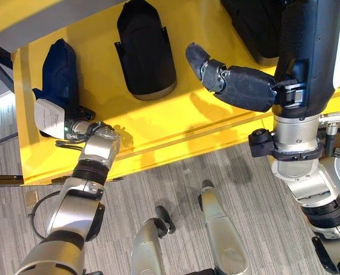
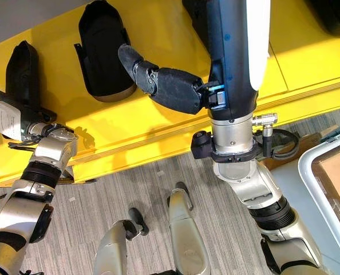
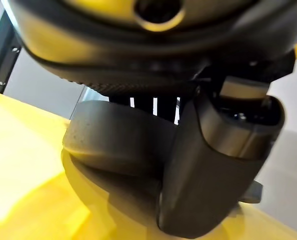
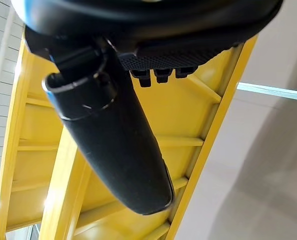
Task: Move parts from the plastic box to the shelf.
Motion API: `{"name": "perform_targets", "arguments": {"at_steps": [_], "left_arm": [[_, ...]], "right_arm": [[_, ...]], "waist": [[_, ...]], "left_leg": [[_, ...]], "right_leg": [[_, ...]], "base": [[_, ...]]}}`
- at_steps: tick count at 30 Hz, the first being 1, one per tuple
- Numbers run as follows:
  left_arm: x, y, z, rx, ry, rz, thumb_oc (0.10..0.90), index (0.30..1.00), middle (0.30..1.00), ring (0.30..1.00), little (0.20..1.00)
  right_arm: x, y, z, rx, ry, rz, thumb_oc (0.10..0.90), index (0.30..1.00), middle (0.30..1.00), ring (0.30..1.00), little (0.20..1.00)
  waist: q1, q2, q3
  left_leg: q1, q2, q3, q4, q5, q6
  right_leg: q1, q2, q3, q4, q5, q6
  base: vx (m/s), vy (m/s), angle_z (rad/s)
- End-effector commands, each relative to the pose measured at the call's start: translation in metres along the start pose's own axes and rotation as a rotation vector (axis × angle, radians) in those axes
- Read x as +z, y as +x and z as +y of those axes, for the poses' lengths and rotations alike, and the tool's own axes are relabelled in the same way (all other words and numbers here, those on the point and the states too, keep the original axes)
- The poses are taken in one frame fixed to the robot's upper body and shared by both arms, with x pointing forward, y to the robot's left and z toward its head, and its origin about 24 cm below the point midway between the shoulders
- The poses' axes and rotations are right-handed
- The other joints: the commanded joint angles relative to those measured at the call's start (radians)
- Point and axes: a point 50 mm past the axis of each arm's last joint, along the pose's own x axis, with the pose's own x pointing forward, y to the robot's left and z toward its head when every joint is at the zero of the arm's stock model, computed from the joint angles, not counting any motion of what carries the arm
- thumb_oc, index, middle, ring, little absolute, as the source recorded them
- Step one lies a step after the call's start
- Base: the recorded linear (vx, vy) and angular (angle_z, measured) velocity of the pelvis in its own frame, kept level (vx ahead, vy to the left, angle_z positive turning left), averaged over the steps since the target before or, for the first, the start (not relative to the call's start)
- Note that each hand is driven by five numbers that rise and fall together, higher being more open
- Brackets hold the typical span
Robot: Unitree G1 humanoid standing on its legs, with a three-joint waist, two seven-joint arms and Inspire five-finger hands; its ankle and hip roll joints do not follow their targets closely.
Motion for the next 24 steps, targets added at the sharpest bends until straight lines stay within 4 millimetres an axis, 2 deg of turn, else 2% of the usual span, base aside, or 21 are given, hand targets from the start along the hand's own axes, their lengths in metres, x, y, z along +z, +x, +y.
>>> {"name": "perform_targets", "arguments": {"at_steps": [1,5,9,10,11,12,17,20,21,24], "left_arm": [[0.027,0.044,0.049,0.289,-0.059,-0.073,0.400,0.300,0.300,0.300,0.300],[0.026,0.046,0.050,0.295,-0.067,-0.062,0.400,0.300,0.300,0.300,0.300],[0.036,0.045,0.051,0.284,-0.071,-0.105,0.400,0.300,0.300,0.300,0.300],[0.036,0.045,0.051,0.287,-0.070,-0.113,0.439,0.355,0.355,0.355,0.355],[0.039,0.045,0.051,0.293,-0.069,-0.139,0.900,1.000,1.000,1.000,1.000],[0.049,0.047,0.056,0.318,-0.036,-0.230,0.900,1.000,1.000,1.000,1.000],[0.062,0.044,0.059,0.323,0.027,-0.322,0.900,1.000,1.000,1.000,1.000],[0.073,0.041,0.059,0.301,0.009,-0.402,0.900,1.000,1.000,1.000,1.000],[0.082,0.038,0.060,0.295,-0.007,-0.478,0.900,1.000,1.000,1.000,1.000],[0.082,0.036,0.060,0.290,0.029,-0.495,0.900,1.000,1.000,1.000,1.000]], "right_arm": [[0.051,0.030,-0.014,-0.134,0.113,-0.298,0.900,1.000,1.000,1.000,1.000],[0.051,0.031,-0.012,-0.127,0.113,-0.295,0.900,1.000,1.000,1.000,1.000],[0.050,0.030,-0.012,-0.137,0.111,-0.292,0.900,1.000,1.000,1.000,1.000],[0.050,0.030,-0.012,-0.138,0.110,-0.291,0.900,1.000,1.000,1.000,1.000],[0.050,0.030,-0.012,-0.139,0.109,-0.291,0.900,1.000,1.000,1.000,1.000],[0.049,0.029,-0.013,-0.139,0.104,-0.282,0.900,1.000,1.000,1.000,1.000],[0.047,0.027,-0.013,-0.139,0.109,-0.276,0.900,1.000,1.000,1.000,1.000],[0.047,0.027,-0.012,-0.135,0.111,-0.276,0.900,1.000,1.000,1.000,1.000],[0.047,0.026,-0.012,-0.129,0.109,-0.275,0.900,1.000,1.000,1.000,1.000],[0.046,0.025,-0.014,-0.121,0.113,-0.271,0.900,1.000,1.000,1.000,1.000]], "waist": [[0.014,-0.009,-0.015],[0.014,-0.009,-0.015],[0.013,-0.015,-0.015],[0.013,-0.015,-0.015],[0.013,-0.016,-0.015],[0.010,-0.018,-0.015],[0.005,-0.018,-0.015],[0.001,-0.017,-0.015],[-0.002,-0.015,-0.015],[-0.007,-0.010,-0.015]], "left_leg": [[-0.026,-0.043,-0.029,-0.012,-0.015,0.081],[-0.027,-0.043,-0.028,-0.013,-0.014,0.081],[-0.034,-0.041,-0.027,-0.012,-0.015,0.083],[-0.034,-0.041,-0.027,-0.012,-0.016,0.083],[-0.033,-0.041,-0.027,-0.012,-0.016,0.084],[-0.032,-0.040,-0.025,-0.011,-0.019,0.086],[-0.034,-0.041,-0.023,-0.011,-0.019,0.086],[-0.027,-0.042,-0.018,-0.018,-0.019,0.087],[-0.024,-0.042,-0.017,-0.022,-0.018,0.086],[-0.014,-0.045,-0.015,-0.025,-0.019,0.085]], "right_leg": [[0.068,-0.059,-0.082,-0.024,-0.095,-0.048],[0.069,-0.058,-0.082,-0.026,-0.094,-0.048],[0.064,-0.056,-0.084,-0.030,-0.090,-0.048],[0.064,-0.056,-0.084,-0.030,-0.090,-0.047],[0.065,-0.054,-0.084,-0.032,-0.089,-0.048],[0.065,-0.053,-0.083,-0.033,-0.088,-0.048],[0.063,-0.050,-0.081,-0.033,-0.086,-0.050],[0.066,-0.051,-0.080,-0.039,-0.084,-0.048],[0.069,-0.051,-0.078,-0.043,-0.083,-0.047],[0.075,-0.053,-0.075,-0.046,-0.083,-0.046]], "base": [[0.00,0.000,0.00],[0.00,0.000,0.00],[-0.01,-0.012,0.02],[-0.01,-0.017,0.04],[0.00,0.000,0.00],[0.00,0.000,0.00],[0.00,0.000,0.00],[0.00,0.000,0.00],[0.00,0.000,0.00],[0.04,0.044,-0.01]]}}
